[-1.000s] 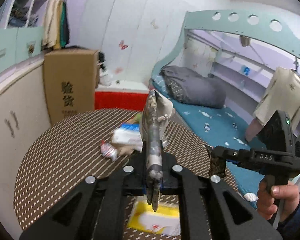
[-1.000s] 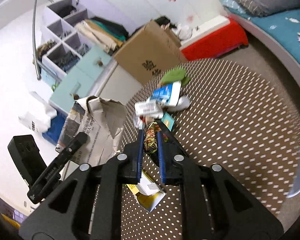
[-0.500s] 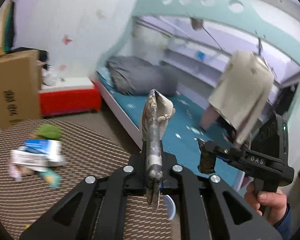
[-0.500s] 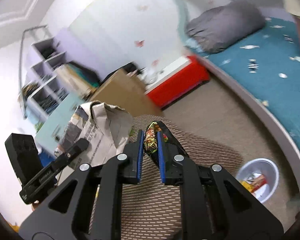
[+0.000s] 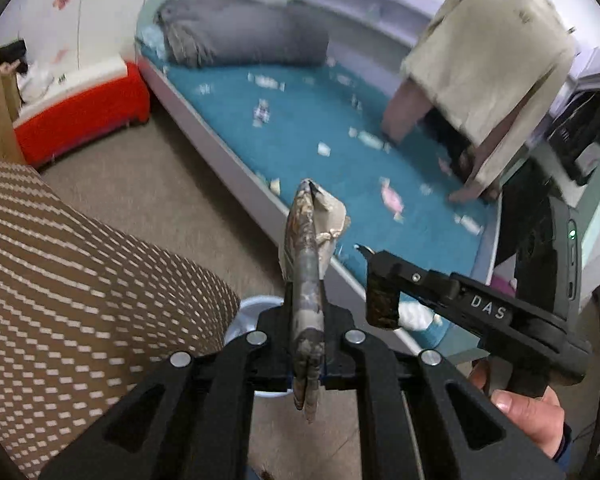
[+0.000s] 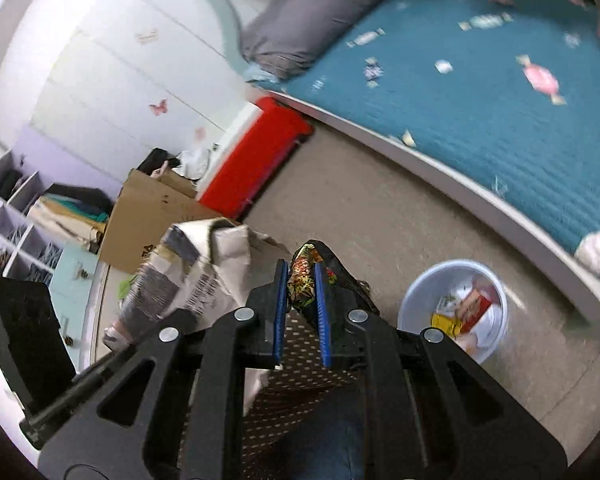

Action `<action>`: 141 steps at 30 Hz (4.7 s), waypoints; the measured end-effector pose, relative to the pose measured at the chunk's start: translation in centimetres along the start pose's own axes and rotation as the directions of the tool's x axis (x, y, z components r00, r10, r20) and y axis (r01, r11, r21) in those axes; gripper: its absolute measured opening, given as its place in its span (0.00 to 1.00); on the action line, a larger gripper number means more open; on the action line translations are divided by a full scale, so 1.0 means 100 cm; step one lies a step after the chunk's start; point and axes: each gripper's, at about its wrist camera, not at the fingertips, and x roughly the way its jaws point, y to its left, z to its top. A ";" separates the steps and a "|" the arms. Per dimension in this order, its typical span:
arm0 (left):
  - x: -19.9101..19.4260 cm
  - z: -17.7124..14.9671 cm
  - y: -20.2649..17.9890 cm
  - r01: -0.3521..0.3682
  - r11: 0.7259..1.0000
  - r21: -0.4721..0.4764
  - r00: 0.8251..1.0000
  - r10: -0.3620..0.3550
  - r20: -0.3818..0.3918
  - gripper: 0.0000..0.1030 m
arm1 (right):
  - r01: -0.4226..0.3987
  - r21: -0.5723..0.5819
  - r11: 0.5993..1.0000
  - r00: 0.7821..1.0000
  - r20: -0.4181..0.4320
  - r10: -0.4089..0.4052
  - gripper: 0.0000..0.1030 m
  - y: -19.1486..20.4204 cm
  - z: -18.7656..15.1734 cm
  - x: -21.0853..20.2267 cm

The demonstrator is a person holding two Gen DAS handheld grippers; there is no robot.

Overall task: Collect trash
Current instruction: 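Carry the held trash to the blue bin and open the grippers over it, then move both tools back over the table toward the remaining trash, then grasp the red-white wrapper with the left gripper while the right holds the yellow carton, then carry the wrapper and yellow carton to the bin and open both grippers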

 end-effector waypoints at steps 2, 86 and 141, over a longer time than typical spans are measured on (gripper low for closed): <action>0.021 0.000 0.001 -0.012 1.000 -0.010 0.999 0.011 -0.043 0.08 | 0.014 0.031 0.999 1.000 -0.017 -0.013 0.15 -0.016 0.000 0.011; -0.318 -0.221 0.271 -0.461 0.770 -0.442 0.761 0.599 0.251 0.91 | -0.327 -0.839 0.435 0.899 -0.418 -0.128 0.63 0.337 -0.300 0.113; -0.270 -0.174 0.284 -0.385 0.837 -0.388 0.843 0.490 0.221 0.28 | -0.157 -0.585 0.796 0.984 -0.157 0.079 0.46 0.261 -0.173 0.033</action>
